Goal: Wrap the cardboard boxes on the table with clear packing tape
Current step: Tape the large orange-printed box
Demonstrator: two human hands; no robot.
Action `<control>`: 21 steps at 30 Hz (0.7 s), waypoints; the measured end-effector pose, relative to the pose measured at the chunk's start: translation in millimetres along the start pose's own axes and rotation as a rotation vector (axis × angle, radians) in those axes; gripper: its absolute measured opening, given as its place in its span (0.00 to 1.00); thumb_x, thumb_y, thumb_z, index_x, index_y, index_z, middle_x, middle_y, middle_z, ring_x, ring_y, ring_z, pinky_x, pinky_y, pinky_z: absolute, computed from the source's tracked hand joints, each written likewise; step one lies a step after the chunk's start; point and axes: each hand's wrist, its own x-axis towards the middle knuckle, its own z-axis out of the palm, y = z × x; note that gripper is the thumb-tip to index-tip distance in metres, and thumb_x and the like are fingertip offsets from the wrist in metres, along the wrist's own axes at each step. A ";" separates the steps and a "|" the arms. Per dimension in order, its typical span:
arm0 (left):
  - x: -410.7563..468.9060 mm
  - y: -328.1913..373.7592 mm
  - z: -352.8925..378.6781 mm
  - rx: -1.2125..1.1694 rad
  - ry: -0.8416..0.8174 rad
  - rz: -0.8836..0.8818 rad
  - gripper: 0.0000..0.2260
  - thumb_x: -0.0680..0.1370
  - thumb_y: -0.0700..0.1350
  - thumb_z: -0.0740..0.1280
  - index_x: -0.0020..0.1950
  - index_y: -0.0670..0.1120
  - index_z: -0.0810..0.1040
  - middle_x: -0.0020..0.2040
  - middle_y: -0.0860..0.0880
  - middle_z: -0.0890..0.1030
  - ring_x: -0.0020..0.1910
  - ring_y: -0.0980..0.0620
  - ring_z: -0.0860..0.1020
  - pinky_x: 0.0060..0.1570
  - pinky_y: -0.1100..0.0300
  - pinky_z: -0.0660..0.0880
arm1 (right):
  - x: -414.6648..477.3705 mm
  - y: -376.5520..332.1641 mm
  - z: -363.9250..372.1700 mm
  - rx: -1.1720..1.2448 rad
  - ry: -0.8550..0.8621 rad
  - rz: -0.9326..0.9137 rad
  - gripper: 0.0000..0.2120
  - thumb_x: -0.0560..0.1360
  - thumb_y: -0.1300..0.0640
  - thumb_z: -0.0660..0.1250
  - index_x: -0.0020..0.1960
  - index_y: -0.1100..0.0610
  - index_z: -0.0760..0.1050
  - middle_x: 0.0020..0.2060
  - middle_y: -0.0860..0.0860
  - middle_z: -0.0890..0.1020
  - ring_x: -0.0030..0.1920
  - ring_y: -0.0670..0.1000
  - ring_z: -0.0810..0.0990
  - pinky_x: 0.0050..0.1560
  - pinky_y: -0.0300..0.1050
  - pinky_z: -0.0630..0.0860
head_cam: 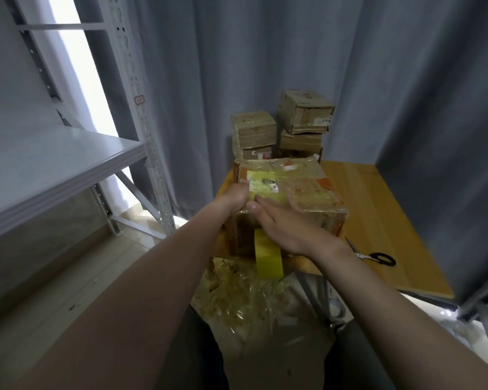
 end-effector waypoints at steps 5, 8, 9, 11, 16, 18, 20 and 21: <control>-4.5 6.8 -3.3 0.044 -0.060 0.035 0.23 0.89 0.52 0.47 0.75 0.41 0.71 0.72 0.41 0.75 0.68 0.45 0.75 0.62 0.58 0.69 | 58.5 12.7 4.6 -0.150 -0.130 0.066 0.36 0.83 0.33 0.34 0.85 0.50 0.45 0.84 0.48 0.46 0.83 0.46 0.41 0.80 0.54 0.32; -4.8 -0.4 -3.8 0.104 -0.131 0.105 0.16 0.89 0.46 0.51 0.67 0.43 0.75 0.58 0.46 0.79 0.56 0.49 0.76 0.49 0.63 0.74 | 96.3 23.7 11.5 -0.189 -0.093 0.117 0.36 0.82 0.33 0.33 0.85 0.49 0.43 0.84 0.48 0.43 0.83 0.48 0.39 0.81 0.57 0.35; -5.8 -1.9 -3.5 0.119 -0.157 0.118 0.15 0.88 0.45 0.53 0.65 0.42 0.76 0.55 0.46 0.80 0.56 0.48 0.77 0.50 0.62 0.76 | 107.6 26.6 12.1 -0.169 -0.083 0.138 0.36 0.82 0.33 0.33 0.85 0.49 0.43 0.84 0.48 0.43 0.83 0.48 0.39 0.81 0.58 0.35; -0.9 -4.1 -3.7 0.145 -0.143 0.112 0.16 0.88 0.47 0.53 0.65 0.43 0.77 0.60 0.44 0.81 0.62 0.43 0.78 0.63 0.52 0.76 | 128.8 33.1 12.2 -0.145 -0.061 0.175 0.37 0.82 0.33 0.33 0.85 0.50 0.45 0.84 0.48 0.44 0.83 0.48 0.40 0.81 0.59 0.37; -0.8 1.8 -3.7 0.276 -0.073 0.100 0.22 0.89 0.46 0.46 0.83 0.40 0.55 0.79 0.39 0.65 0.77 0.39 0.65 0.75 0.49 0.63 | 170.6 45.6 10.9 -0.217 -0.014 0.230 0.37 0.83 0.33 0.34 0.85 0.53 0.43 0.84 0.48 0.42 0.83 0.49 0.38 0.80 0.60 0.34; 7.7 -2.3 -3.1 0.304 -0.028 0.093 0.23 0.89 0.46 0.46 0.82 0.38 0.57 0.81 0.38 0.62 0.79 0.38 0.62 0.78 0.45 0.58 | 184.7 51.0 8.9 -0.281 0.005 0.215 0.37 0.82 0.33 0.34 0.85 0.53 0.42 0.84 0.48 0.41 0.83 0.49 0.37 0.80 0.62 0.34; 14.9 -4.3 -1.3 0.291 -0.003 0.043 0.22 0.89 0.45 0.47 0.81 0.37 0.59 0.80 0.36 0.63 0.78 0.37 0.64 0.77 0.45 0.60 | 196.1 57.3 7.0 -0.320 0.019 0.202 0.38 0.82 0.32 0.35 0.85 0.52 0.41 0.84 0.48 0.40 0.83 0.50 0.37 0.80 0.62 0.34; 16.8 -4.9 -1.3 0.251 -0.003 0.030 0.21 0.89 0.43 0.48 0.80 0.35 0.60 0.78 0.34 0.65 0.76 0.37 0.67 0.74 0.46 0.63 | 200.8 59.5 6.1 -0.330 0.024 0.200 0.38 0.82 0.32 0.36 0.85 0.52 0.41 0.84 0.48 0.40 0.83 0.50 0.37 0.80 0.63 0.36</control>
